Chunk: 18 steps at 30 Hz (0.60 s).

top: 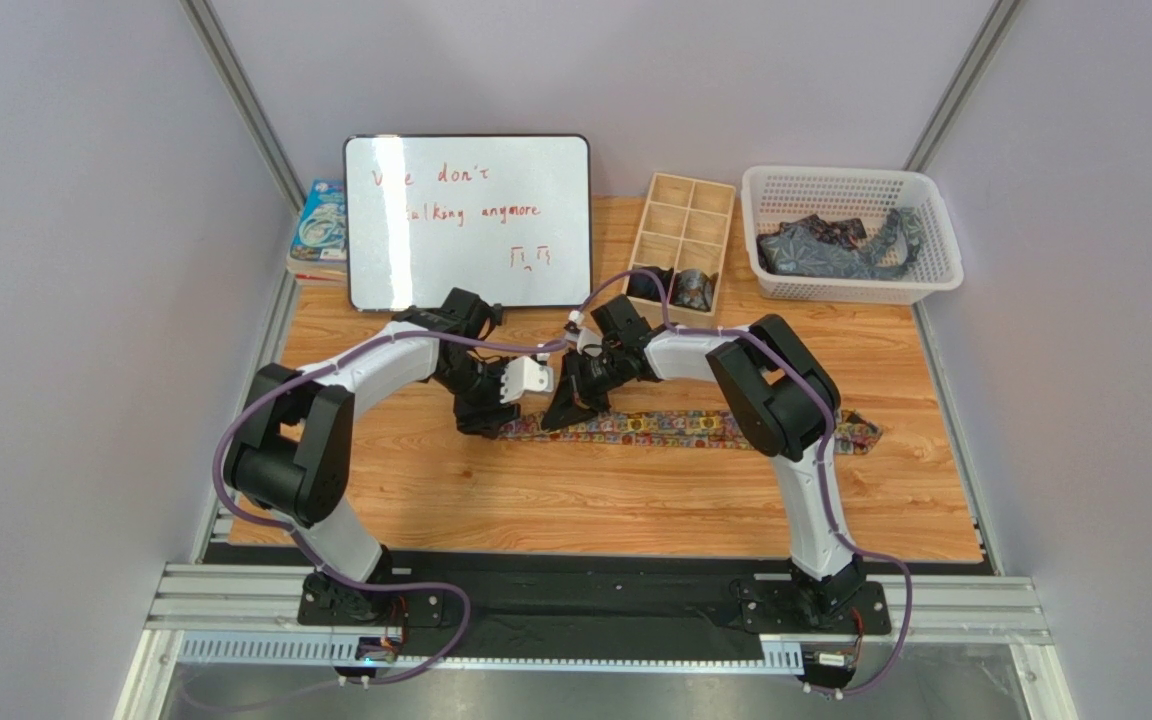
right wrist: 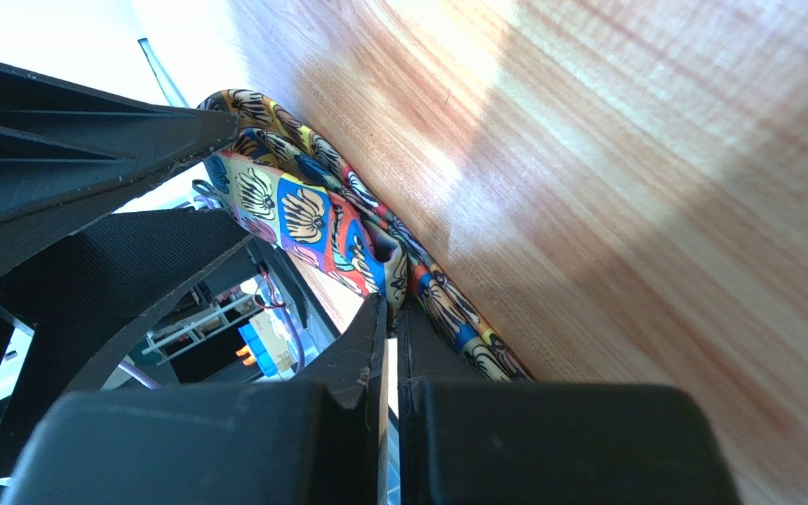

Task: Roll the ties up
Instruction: Roll the tie at the center of the board.

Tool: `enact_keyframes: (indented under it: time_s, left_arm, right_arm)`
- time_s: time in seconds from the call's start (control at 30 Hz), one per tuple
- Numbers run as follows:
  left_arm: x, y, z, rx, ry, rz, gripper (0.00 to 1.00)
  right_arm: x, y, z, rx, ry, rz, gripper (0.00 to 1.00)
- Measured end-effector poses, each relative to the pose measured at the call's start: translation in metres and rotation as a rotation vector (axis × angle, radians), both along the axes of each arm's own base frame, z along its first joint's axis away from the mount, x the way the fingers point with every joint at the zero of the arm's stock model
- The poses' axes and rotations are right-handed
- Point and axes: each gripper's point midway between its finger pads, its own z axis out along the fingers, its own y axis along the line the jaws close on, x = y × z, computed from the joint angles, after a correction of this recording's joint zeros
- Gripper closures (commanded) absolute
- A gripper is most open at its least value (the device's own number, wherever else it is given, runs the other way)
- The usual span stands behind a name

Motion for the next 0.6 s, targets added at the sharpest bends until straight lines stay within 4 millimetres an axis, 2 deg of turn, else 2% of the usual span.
enact_keyframes:
  time_s: [0.27, 0.53, 0.6]
  left_arm:
    - [-0.004, -0.010, -0.001, 0.013, -0.015, -0.043, 0.38]
    - [-0.015, -0.030, -0.001, 0.015, -0.021, -0.104, 0.34]
    - [-0.018, -0.033, -0.002, 0.017, -0.014, -0.107, 0.28]
  right_arm:
    - [-0.008, -0.007, -0.001, -0.004, 0.017, 0.000, 1.00]
    - [-0.019, -0.042, -0.002, -0.035, 0.062, -0.033, 1.00]
    - [-0.016, -0.054, -0.002, -0.045, 0.067, -0.047, 1.00]
